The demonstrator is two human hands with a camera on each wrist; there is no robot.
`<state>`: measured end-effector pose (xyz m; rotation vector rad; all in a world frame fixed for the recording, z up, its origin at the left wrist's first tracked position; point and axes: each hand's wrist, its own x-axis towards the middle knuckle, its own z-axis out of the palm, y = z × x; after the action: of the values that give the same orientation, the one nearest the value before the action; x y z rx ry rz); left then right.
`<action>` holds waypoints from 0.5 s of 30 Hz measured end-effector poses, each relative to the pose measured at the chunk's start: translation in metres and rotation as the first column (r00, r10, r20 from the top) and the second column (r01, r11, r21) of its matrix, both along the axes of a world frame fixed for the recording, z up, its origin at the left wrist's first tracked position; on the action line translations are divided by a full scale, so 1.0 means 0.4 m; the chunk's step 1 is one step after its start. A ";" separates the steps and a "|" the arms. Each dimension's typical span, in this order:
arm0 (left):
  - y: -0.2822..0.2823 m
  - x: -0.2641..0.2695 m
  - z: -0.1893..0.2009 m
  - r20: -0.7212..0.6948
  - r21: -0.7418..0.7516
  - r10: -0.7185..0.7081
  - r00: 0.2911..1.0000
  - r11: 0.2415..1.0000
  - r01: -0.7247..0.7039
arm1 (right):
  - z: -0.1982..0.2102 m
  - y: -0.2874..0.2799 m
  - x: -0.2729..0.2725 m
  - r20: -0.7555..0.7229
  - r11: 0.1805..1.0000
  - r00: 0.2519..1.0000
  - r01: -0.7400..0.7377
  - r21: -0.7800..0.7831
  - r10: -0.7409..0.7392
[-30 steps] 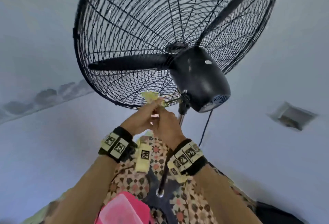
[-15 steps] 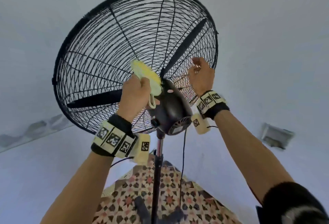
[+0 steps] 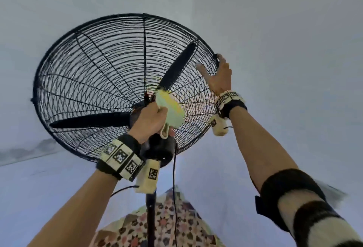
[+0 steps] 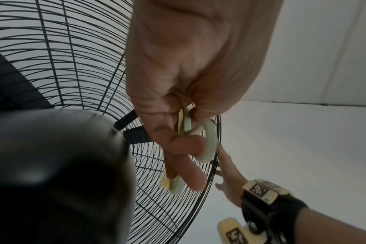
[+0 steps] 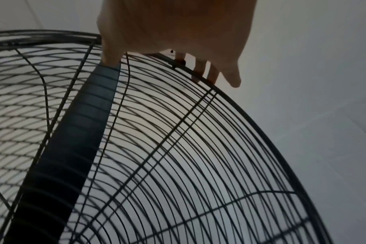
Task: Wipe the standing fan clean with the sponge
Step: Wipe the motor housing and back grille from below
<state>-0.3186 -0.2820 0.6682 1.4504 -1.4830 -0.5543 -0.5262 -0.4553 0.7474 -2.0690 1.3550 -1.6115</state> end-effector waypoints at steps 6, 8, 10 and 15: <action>0.003 -0.074 -0.034 -0.097 0.032 -0.018 0.995 0.999 0.021 | -0.008 0.103 -0.029 0.057 0.983 0.991 0.131 -0.132 -0.124; 0.008 -0.095 -0.053 -0.094 0.045 -0.058 0.994 0.997 0.063 | -0.018 0.159 -0.025 0.066 0.956 0.970 0.241 -0.167 -0.233; 0.000 -0.107 -0.076 -0.100 0.058 -0.087 0.991 0.994 0.093 | -0.031 0.210 -0.027 0.077 0.906 0.938 0.345 -0.243 -0.337; -0.011 -0.128 -0.151 -0.017 0.093 -0.058 0.998 0.994 0.059 | -0.167 0.303 -0.078 0.175 0.857 0.875 0.480 -0.188 -0.451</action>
<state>-0.3696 -0.2862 0.6079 1.4760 -1.5093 -0.6767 -0.5575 -0.3340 0.6805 -1.7927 1.8048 -2.1394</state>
